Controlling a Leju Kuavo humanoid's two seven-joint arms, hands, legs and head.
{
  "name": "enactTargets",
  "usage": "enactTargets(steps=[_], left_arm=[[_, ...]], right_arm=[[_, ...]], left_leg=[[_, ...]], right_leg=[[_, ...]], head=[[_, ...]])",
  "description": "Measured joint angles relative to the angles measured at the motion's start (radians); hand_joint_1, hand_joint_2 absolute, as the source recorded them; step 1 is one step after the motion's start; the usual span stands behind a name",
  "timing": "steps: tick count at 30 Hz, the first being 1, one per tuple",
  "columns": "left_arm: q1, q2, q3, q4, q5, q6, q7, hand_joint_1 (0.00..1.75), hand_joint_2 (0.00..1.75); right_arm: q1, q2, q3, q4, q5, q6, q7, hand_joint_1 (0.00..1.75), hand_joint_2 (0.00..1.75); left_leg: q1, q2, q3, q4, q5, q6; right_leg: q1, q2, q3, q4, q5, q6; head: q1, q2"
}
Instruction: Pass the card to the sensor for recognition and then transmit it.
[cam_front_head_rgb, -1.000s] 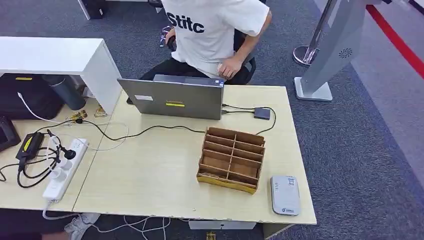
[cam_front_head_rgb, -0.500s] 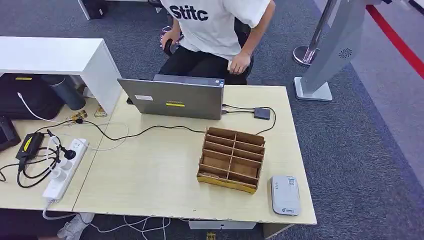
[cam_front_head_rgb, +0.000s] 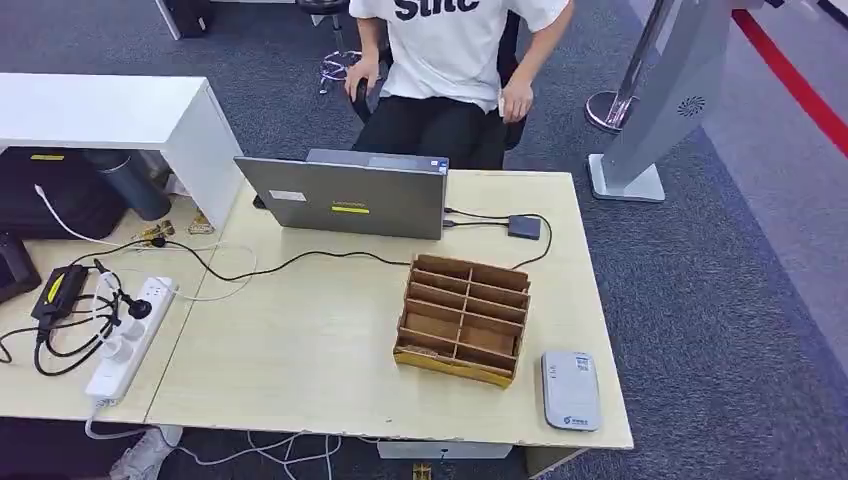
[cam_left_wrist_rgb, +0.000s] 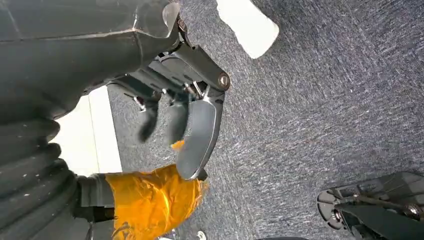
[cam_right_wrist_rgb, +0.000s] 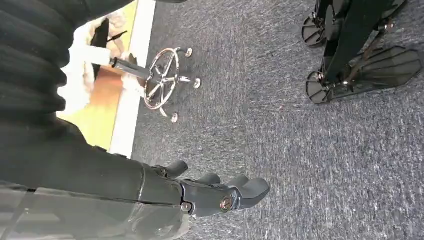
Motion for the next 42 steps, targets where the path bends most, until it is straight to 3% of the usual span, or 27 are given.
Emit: enactTargets(steps=[42], left_arm=[[0.001, -0.001, -0.024, 0.001, 0.0, 0.008, 0.003, 0.0, 1.75]], right_arm=[[-0.013, -0.002, -0.122, -0.016, 0.069, 0.013, 0.007, 0.0, 1.75]], left_leg=[[0.0, 0.0, 0.0, 0.0, 0.0, 0.0]], right_leg=[[0.0, 0.0, 0.0, 0.0, 0.0, 0.0]], head=[[0.0, 0.0]])
